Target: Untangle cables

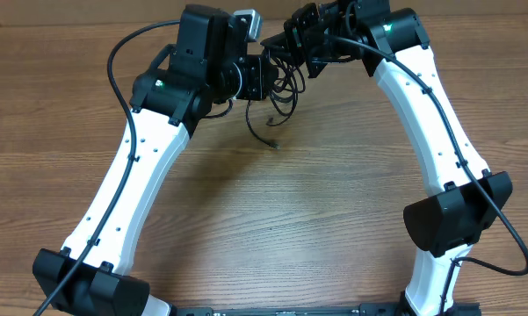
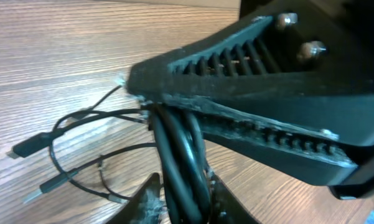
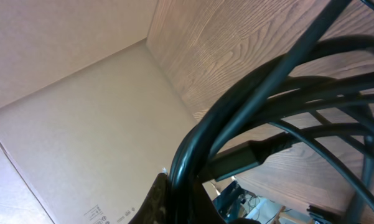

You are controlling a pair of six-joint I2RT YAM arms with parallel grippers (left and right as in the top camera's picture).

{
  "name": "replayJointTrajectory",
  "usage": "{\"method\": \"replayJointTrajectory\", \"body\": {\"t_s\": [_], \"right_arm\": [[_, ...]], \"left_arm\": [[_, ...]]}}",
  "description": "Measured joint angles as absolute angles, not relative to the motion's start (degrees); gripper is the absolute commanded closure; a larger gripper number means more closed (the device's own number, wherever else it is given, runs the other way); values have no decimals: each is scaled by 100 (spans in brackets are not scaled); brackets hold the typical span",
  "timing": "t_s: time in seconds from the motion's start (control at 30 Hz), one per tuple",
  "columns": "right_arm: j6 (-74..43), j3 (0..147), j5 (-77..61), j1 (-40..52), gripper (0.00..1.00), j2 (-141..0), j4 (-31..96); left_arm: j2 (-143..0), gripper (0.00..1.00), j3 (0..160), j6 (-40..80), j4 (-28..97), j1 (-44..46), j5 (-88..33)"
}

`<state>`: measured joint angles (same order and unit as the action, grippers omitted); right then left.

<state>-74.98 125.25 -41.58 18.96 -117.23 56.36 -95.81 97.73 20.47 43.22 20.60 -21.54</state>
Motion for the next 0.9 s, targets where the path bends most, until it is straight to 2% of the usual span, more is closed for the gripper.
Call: {"method": "replayJointTrajectory", "body": {"t_s": [0.03,0.23,0.5,0.53,0.57,0.67,0.7,0.73,0.9], "right_arm": [[-7498,12525,-4158,1903,96,-11723,5627],[-7323,12525,-3861,1918,96,-11723,5765],[-6814,12595,-2698,1955,96,-11695,6726],[-6622,12597,-2622,1955,93,-11686,6759],[-6337,12595,-2521,1955,88,-11677,6803],[-5290,12595,-2073,1787,35,-11673,6818],[-4974,12595,-2043,1678,23,-11673,6816],[-4523,12595,-2093,1511,15,-11673,6823],[-3304,12595,-2554,1127,12,-11673,6982]], "left_arm": [[-9581,96,9773,2073,4322,2060,-2130],[-9686,96,9773,2108,4335,2067,-2095],[-9712,96,9710,2040,4582,2067,-2307],[-9710,96,9710,1988,4646,2067,-2366],[-9706,96,9710,1929,4744,2062,-2410],[-9564,96,9708,1691,5380,1905,-2530],[-9494,96,9708,1603,5509,1844,-2578],[-9393,96,9710,1463,5616,1767,-2655],[-9225,96,9710,836,5769,1662,-2921]]}}
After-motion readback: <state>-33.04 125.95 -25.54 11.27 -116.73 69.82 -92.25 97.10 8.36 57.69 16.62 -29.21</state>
